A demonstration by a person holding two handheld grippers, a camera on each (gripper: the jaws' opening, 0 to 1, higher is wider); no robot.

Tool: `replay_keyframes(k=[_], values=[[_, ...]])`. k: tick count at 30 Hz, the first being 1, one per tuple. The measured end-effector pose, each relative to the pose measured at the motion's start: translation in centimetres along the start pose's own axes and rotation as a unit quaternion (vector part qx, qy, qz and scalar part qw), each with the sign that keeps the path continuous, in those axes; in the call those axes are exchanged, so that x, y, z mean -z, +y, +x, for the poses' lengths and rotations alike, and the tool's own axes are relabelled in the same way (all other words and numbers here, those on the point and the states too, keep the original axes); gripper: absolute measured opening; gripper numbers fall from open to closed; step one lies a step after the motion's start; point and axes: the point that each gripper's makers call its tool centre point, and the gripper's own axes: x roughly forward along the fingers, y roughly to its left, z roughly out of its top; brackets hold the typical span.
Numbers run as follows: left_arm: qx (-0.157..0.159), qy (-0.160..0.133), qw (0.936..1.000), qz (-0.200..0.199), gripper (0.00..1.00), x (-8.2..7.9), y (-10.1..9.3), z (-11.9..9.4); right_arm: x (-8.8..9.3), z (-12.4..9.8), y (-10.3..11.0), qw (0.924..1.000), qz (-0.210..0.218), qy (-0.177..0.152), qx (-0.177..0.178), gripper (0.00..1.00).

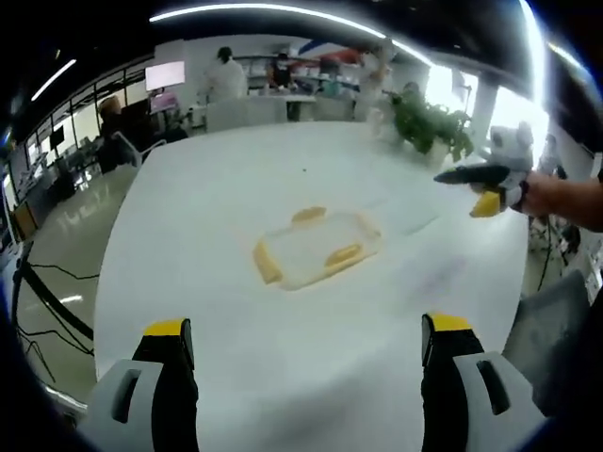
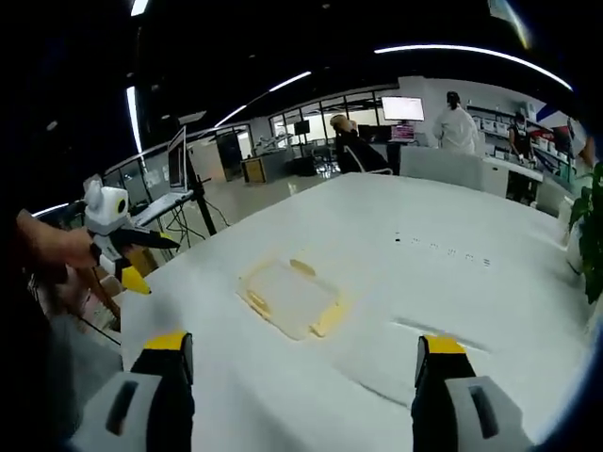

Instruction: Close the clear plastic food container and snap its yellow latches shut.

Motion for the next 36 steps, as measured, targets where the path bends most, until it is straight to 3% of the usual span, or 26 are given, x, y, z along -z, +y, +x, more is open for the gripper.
replay_keyframes(k=[13,20,24,30,36], values=[[0.019,0.011,0.9995,0.023,0.99,-0.6,0.8,2.7,-0.9,1.3,-1.8,0.9982,-0.048,0.015,-0.034,0.98],[0.034,0.017,0.9977,0.056,0.99,-0.6,1.5,4.0,-1.2,2.1,-1.7,0.9942,-0.083,0.032,-0.06,0.96],[0.049,0.017,0.9972,0.054,0.99,-0.6,1.6,4.5,-1.5,2.6,-1.3,0.9913,-0.102,0.035,-0.075,0.96],[0.063,0.043,0.9933,0.087,0.99,0.6,1.7,5.4,-1.4,3.5,-1.6,0.9879,-0.119,0.045,-0.089,0.95],[0.089,0.056,0.9857,0.131,0.99,0.8,1.9,6.6,-1.4,4.5,-1.6,0.9781,-0.165,0.063,-0.111,0.94]])
